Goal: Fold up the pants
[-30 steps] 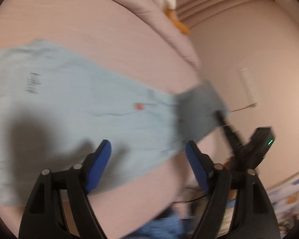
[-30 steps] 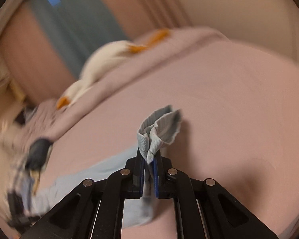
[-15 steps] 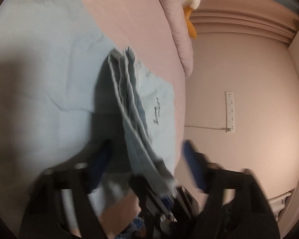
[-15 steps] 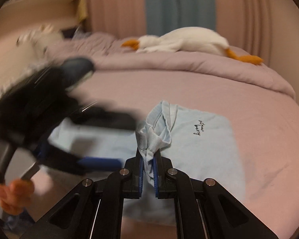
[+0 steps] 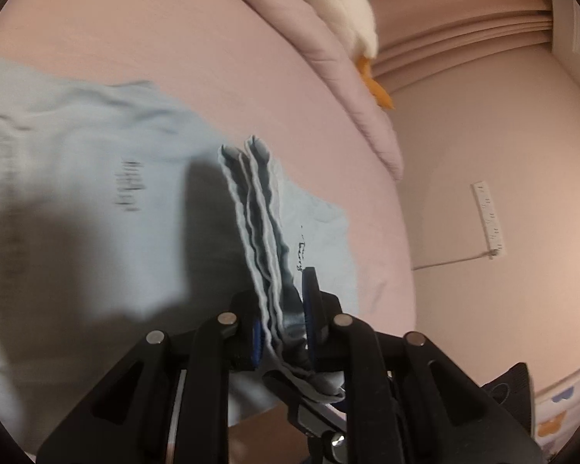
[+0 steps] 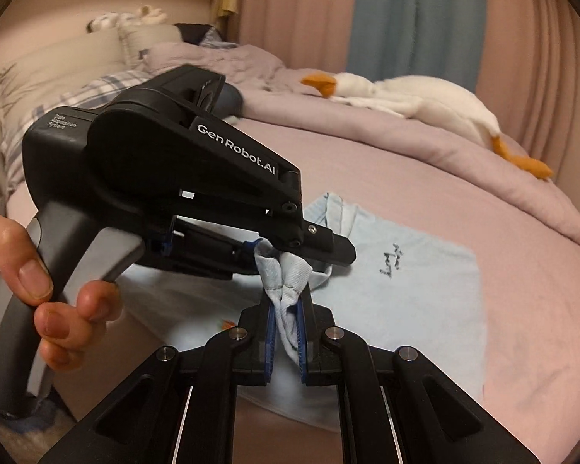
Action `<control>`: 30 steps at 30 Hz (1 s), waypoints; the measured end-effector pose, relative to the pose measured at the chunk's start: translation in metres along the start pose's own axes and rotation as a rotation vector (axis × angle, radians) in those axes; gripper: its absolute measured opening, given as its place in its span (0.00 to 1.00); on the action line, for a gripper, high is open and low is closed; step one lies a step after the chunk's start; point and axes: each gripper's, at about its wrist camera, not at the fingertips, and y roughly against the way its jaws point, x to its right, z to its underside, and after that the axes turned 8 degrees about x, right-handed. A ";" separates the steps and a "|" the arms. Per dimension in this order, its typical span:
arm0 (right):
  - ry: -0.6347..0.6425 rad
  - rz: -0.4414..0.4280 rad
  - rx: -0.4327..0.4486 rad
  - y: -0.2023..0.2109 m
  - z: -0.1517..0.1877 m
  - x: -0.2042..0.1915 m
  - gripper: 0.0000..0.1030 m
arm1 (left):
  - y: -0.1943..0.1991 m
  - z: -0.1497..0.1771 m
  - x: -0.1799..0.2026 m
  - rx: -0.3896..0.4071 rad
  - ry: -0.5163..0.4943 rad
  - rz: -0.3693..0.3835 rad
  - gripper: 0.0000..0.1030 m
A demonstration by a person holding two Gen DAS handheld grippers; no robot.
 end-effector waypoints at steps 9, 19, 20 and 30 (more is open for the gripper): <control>0.001 -0.148 -0.209 -0.049 0.018 -0.038 0.37 | 0.022 -0.005 -0.025 0.040 -0.053 -0.202 0.35; -0.285 -0.140 -0.075 0.013 0.011 0.052 0.38 | -0.005 0.014 0.040 -0.019 -0.206 -0.064 0.38; -0.297 -0.100 -0.078 0.013 0.013 0.061 0.38 | -0.015 0.019 0.047 -0.037 -0.233 -0.068 0.35; -0.323 0.070 -0.227 -0.020 0.042 0.080 0.32 | -0.015 0.042 -0.001 0.003 -0.328 -0.330 0.02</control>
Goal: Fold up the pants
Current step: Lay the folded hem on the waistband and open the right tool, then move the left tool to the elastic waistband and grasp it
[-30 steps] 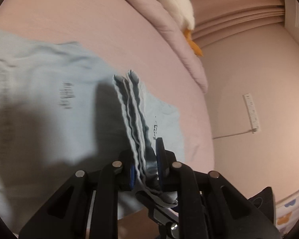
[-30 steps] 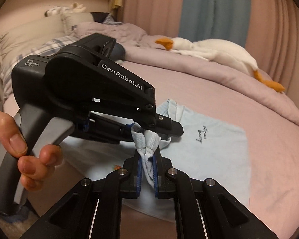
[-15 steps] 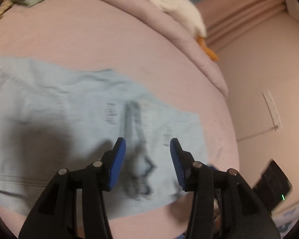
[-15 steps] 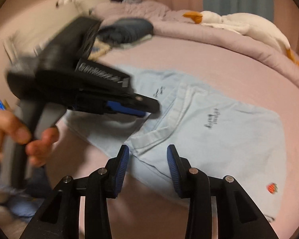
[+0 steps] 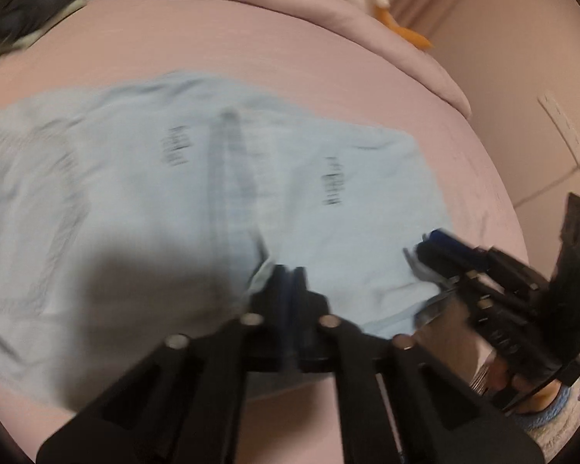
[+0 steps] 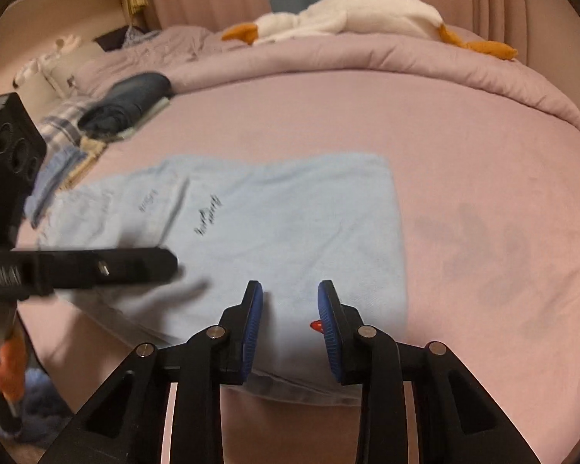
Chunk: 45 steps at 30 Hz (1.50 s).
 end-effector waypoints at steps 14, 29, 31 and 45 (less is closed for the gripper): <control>0.248 -0.220 -0.119 -0.075 -0.049 -0.084 0.13 | 0.027 0.008 -0.009 -0.002 0.078 0.064 0.02; 0.078 -0.195 -0.042 -0.042 -0.054 -0.056 0.13 | 0.030 0.008 -0.009 -0.016 0.088 0.074 0.02; 0.122 -0.117 -0.029 -0.027 -0.042 -0.048 0.13 | 0.029 0.008 -0.010 -0.016 0.086 0.074 0.02; 0.107 -0.010 -0.067 0.045 0.025 -0.022 0.14 | 0.091 0.016 -0.038 0.114 0.122 0.025 0.65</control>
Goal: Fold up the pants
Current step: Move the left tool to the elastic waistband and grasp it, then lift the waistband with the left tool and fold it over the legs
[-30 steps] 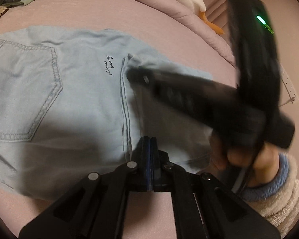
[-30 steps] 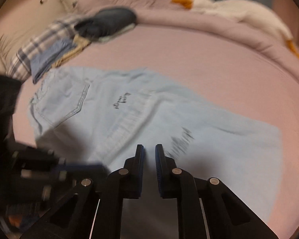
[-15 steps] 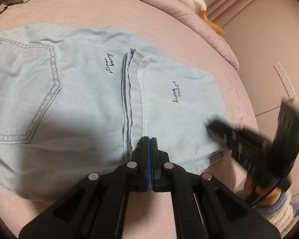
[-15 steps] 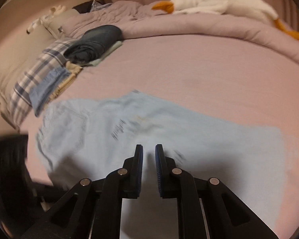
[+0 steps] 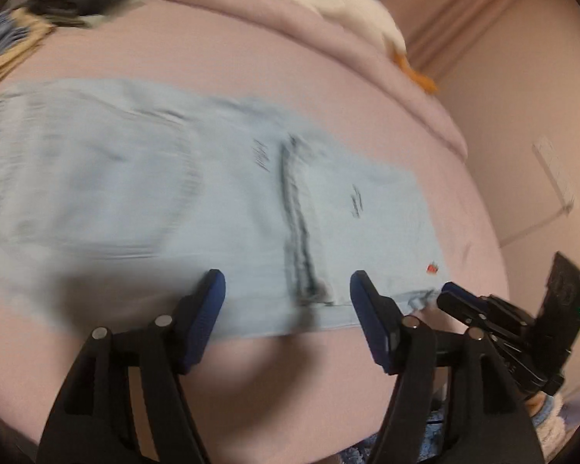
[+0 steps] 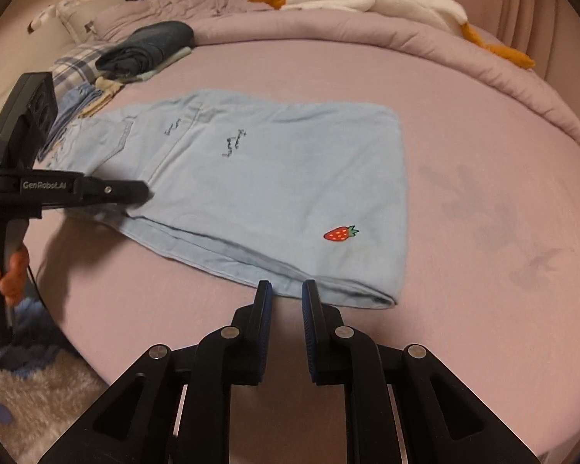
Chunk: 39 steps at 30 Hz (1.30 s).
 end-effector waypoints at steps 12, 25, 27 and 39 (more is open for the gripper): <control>0.009 -0.150 0.074 -0.017 -0.029 -0.039 0.17 | 0.080 0.017 -0.122 0.155 0.445 -0.146 0.65; 0.063 -0.194 0.059 -0.019 -0.033 -0.061 0.17 | 0.073 -0.002 -0.153 0.289 0.619 -0.136 0.66; 0.067 -0.194 0.056 -0.020 -0.034 -0.063 0.18 | 0.070 -0.008 -0.158 0.305 0.634 -0.131 0.67; 0.065 -0.265 0.003 -0.052 -0.057 -0.091 0.18 | 0.059 -0.030 -0.171 0.241 0.582 -0.157 0.38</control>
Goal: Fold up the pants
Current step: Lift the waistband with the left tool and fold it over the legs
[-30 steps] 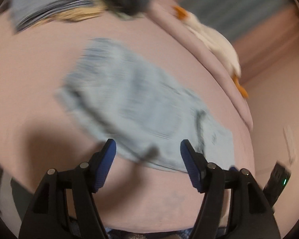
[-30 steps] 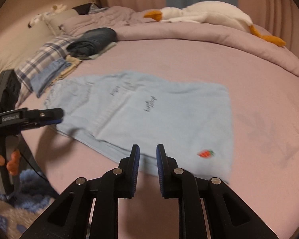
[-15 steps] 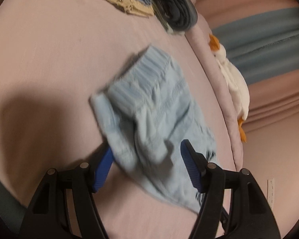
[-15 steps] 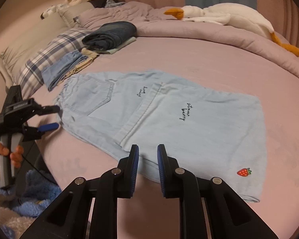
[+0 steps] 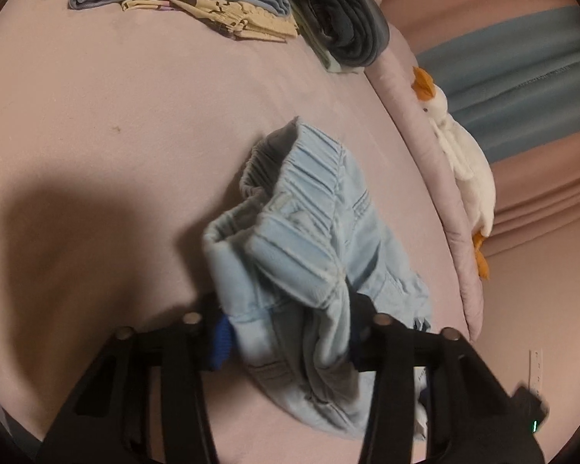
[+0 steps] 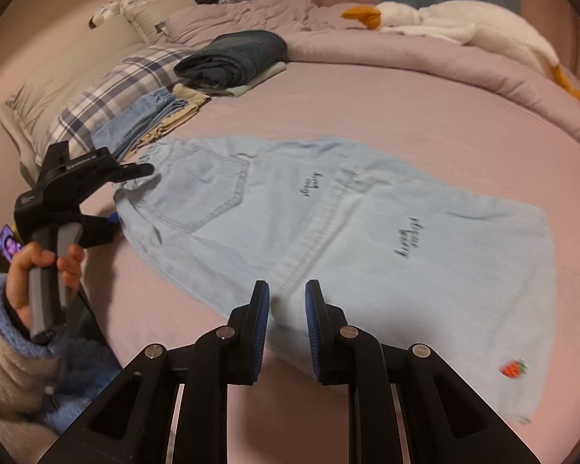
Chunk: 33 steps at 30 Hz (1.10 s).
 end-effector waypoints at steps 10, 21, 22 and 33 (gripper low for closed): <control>-0.081 0.039 -0.030 -0.065 -0.060 0.003 0.18 | 0.031 0.006 0.032 0.073 -0.240 0.038 0.22; -0.128 0.126 -0.141 -0.121 -0.071 0.009 0.18 | 0.025 0.006 0.032 0.056 -0.284 0.008 0.22; -0.122 0.128 -0.155 -0.118 -0.069 0.006 0.18 | 0.025 0.006 0.033 0.056 -0.290 0.003 0.22; 0.002 0.068 -0.228 -0.065 -0.012 -0.044 0.18 | 0.026 0.010 0.042 0.065 -0.355 -0.026 0.23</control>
